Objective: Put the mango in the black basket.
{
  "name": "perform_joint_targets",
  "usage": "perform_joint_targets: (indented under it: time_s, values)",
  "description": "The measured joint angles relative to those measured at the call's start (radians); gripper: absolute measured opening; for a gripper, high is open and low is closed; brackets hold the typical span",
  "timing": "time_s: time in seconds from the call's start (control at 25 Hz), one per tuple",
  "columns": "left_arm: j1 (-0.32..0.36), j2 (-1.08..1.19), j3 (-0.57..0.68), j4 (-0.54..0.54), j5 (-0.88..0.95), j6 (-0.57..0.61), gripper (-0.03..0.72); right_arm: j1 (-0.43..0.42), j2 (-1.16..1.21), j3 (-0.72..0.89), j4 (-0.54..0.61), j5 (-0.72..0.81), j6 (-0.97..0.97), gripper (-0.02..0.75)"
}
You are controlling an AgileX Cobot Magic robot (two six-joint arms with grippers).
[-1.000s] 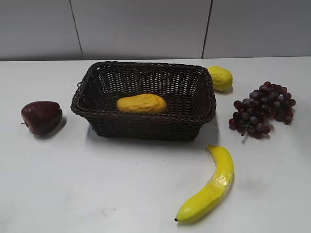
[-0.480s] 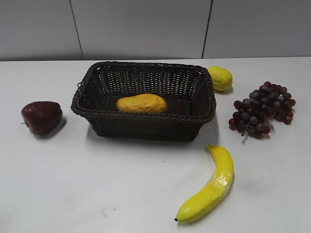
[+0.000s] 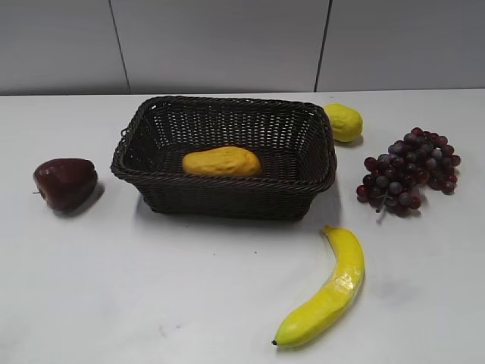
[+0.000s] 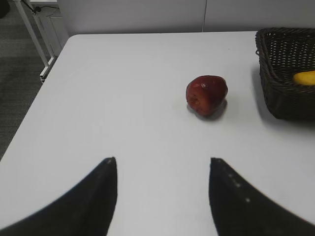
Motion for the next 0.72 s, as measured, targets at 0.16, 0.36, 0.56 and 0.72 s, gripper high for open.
perform_joint_targets:
  time_s: [0.16,0.36,0.56,0.72]
  values:
    - [0.0,0.0,0.0,0.0,0.0,0.0,0.45,0.0,-0.162,0.013,0.001,0.002,0.0,0.593]
    - [0.0,0.0,0.0,0.0,0.0,0.0,0.45,0.0,-0.357,0.02,0.001,0.007,0.0,0.593]
    - [0.0,0.0,0.0,0.0,0.0,0.0,0.45,0.0,-0.521,0.02,0.001,0.01,0.0,0.593]
    - [0.0,0.0,0.0,0.0,0.0,0.0,0.45,0.0,-0.622,0.02,0.001,0.011,0.0,0.593]
